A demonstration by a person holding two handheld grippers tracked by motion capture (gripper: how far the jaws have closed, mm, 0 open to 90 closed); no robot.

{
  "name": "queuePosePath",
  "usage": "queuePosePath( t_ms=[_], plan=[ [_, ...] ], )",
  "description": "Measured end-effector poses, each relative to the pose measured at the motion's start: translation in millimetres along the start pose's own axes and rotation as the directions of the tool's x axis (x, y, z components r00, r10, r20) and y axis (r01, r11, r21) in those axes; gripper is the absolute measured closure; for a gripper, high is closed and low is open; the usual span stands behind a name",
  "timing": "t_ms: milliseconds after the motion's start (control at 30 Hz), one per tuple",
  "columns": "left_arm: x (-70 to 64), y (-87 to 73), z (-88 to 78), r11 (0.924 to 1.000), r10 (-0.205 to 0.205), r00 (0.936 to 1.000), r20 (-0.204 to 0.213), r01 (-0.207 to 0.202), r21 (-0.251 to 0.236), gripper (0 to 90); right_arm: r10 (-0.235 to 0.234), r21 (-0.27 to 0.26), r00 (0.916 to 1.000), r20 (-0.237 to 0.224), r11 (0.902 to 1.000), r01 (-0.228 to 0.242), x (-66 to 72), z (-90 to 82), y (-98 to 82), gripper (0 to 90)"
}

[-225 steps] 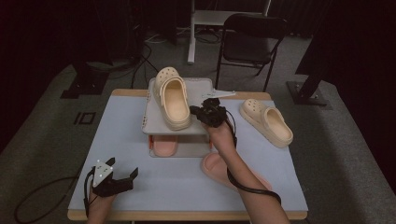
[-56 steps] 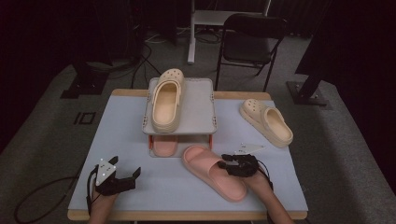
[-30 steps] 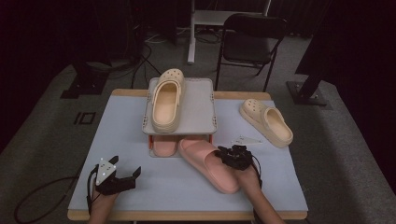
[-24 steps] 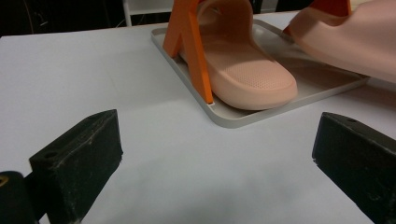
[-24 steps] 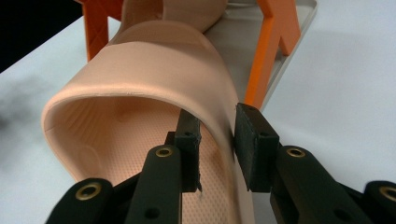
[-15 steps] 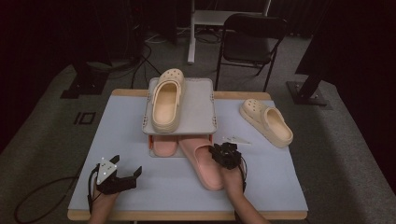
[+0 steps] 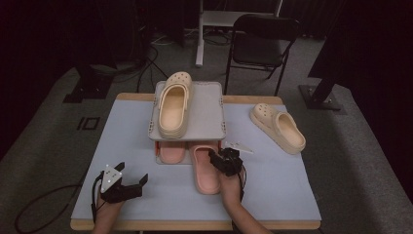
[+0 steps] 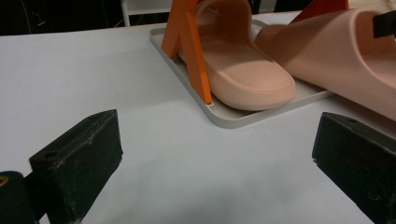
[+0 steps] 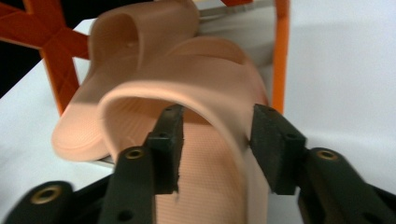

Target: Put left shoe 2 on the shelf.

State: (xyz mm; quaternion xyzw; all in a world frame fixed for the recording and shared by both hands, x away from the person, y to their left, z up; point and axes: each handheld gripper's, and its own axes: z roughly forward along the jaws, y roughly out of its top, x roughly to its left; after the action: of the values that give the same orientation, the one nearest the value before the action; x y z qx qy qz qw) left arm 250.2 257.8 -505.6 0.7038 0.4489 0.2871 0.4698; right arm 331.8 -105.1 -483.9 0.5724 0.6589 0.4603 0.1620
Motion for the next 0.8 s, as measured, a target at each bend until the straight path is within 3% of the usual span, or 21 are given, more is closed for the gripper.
queuePosePath(
  t_ms=[133,600,700,800],
  plan=[
    [-0.6,0.2,0.1,1.0000,-0.001,1.0000,0.002,0.001,-0.003,1.7,-0.063,-0.006,0.9980,-0.013,0.9980,0.063,4.5,-7.9,0.3,50.4],
    [-1.9,0.4,1.3,1.0000,0.001,1.0000,-0.001,-0.001,0.003,1.7,-0.135,0.009,0.9865,-0.092,0.9906,0.136,-6.2,-49.1,-18.5,52.1],
    [-2.1,0.5,1.0,1.0000,0.003,1.0000,0.000,-0.003,0.002,1.7,-0.142,0.015,0.9839,-0.109,0.9895,0.144,-7.6,-57.1,-23.9,55.4],
    [-1.6,0.4,0.9,1.0000,0.000,1.0000,-0.002,0.000,0.000,1.6,-0.194,0.003,0.9751,-0.108,0.9808,0.195,-9.0,-66.7,-29.1,61.8]
  ],
)
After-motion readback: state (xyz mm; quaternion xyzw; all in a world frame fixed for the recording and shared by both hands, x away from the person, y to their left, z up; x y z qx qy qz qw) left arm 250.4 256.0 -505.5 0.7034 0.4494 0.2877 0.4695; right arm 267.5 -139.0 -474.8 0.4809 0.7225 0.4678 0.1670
